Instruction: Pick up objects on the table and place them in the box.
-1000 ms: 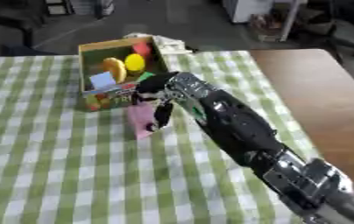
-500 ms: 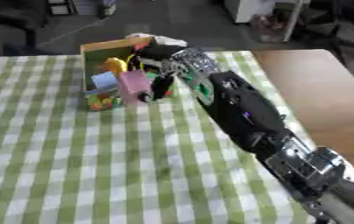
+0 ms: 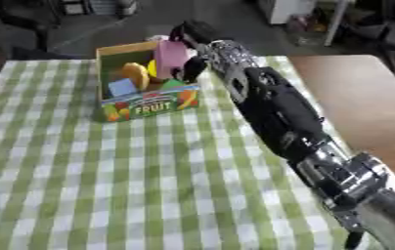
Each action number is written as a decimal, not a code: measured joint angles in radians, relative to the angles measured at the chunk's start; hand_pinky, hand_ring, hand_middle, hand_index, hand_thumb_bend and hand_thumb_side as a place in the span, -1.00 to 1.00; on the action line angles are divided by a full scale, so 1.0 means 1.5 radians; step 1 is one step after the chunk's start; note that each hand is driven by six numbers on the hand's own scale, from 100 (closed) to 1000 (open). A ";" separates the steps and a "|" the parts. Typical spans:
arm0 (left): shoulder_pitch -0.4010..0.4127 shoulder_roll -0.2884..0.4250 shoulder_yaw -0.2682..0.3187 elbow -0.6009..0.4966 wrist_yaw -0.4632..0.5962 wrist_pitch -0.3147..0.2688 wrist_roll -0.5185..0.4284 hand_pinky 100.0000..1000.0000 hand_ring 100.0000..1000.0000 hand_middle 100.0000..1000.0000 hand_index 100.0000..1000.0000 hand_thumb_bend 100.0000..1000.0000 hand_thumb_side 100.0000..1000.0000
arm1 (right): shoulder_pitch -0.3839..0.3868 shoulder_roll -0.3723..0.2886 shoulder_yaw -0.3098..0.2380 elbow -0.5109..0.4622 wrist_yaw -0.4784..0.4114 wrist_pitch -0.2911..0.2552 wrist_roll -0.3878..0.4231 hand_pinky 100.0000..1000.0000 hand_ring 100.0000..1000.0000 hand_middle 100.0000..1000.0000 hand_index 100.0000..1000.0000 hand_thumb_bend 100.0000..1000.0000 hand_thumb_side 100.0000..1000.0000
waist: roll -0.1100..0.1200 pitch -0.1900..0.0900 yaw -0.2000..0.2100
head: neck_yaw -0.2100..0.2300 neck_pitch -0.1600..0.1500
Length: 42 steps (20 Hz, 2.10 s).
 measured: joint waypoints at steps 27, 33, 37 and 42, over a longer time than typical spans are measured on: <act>-0.003 -0.005 -0.001 0.000 0.000 0.005 -0.002 0.12 0.12 0.08 0.53 -1.00 0.48 | 0.054 -0.007 0.048 -0.161 -0.050 -0.066 0.016 0.39 0.43 0.46 0.76 -1.00 -0.56 | -0.023 -0.001 -0.053 | 0.022 0.000; 0.005 0.001 0.006 0.000 -0.005 0.008 0.005 0.12 0.12 0.08 0.53 -1.00 0.48 | 0.211 -0.059 0.048 -0.409 -0.283 -0.025 -0.014 0.31 0.29 0.32 0.60 -1.00 -0.53 | -0.034 -0.003 -0.100 | 0.063 0.000; 0.008 0.002 0.009 0.000 -0.005 0.006 0.012 0.12 0.13 0.09 0.53 -1.00 0.49 | 0.336 -0.060 0.026 -0.561 -0.434 -0.001 -0.072 0.28 0.25 0.28 0.55 -1.00 -0.43 | -0.034 0.000 -0.123 | 0.094 0.000; 0.013 0.002 0.011 0.000 -0.005 0.002 0.022 0.12 0.15 0.11 0.53 -1.00 0.49 | 0.441 -0.026 -0.006 -0.647 -0.494 -0.008 -0.135 0.25 0.21 0.24 0.49 -1.00 -0.34 | -0.034 0.001 -0.139 | 0.124 0.000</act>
